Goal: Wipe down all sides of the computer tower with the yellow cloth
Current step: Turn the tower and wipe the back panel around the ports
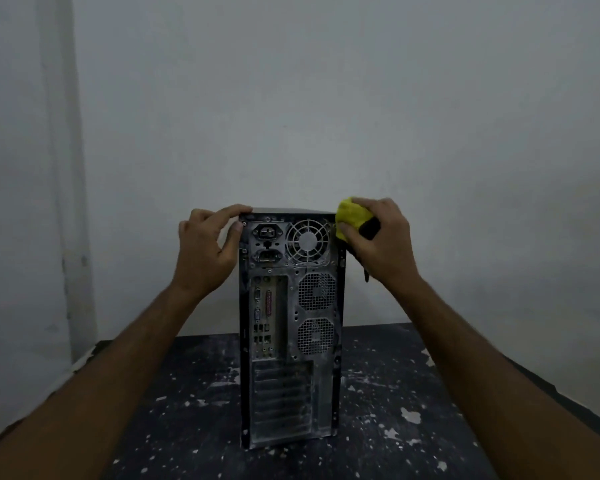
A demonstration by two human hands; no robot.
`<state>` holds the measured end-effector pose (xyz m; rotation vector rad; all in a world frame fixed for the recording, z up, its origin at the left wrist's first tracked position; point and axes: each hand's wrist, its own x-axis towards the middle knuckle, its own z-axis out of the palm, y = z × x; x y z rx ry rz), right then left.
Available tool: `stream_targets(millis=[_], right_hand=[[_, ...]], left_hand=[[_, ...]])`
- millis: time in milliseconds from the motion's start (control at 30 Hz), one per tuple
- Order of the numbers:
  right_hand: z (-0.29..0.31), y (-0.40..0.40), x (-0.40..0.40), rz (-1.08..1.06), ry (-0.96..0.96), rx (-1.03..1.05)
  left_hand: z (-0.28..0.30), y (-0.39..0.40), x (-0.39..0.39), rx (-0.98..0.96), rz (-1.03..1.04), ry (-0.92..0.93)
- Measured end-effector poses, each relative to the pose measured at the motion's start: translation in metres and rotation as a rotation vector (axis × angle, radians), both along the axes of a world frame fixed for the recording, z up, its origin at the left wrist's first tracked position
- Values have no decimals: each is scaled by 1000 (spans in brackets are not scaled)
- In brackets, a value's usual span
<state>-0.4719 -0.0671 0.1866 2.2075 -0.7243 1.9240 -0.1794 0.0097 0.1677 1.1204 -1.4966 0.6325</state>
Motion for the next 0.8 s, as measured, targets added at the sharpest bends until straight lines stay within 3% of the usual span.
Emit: stream_targets(millis=[200, 367, 533, 667, 800], right_hand=[[-25, 14, 18, 41, 220, -38], [6, 11, 22, 6, 101, -61], [-35, 20, 14, -11, 247, -23], [17, 8, 16, -46, 78, -88], [-20, 12, 10, -26, 264, -96]], left_hand=[[-3, 9, 20, 32, -21, 116], [-2, 9, 23, 46, -81, 122], [-7, 4, 22, 39, -132, 146], [-12, -1, 19, 48, -180, 173], [-16, -1, 14, 44, -222, 223]])
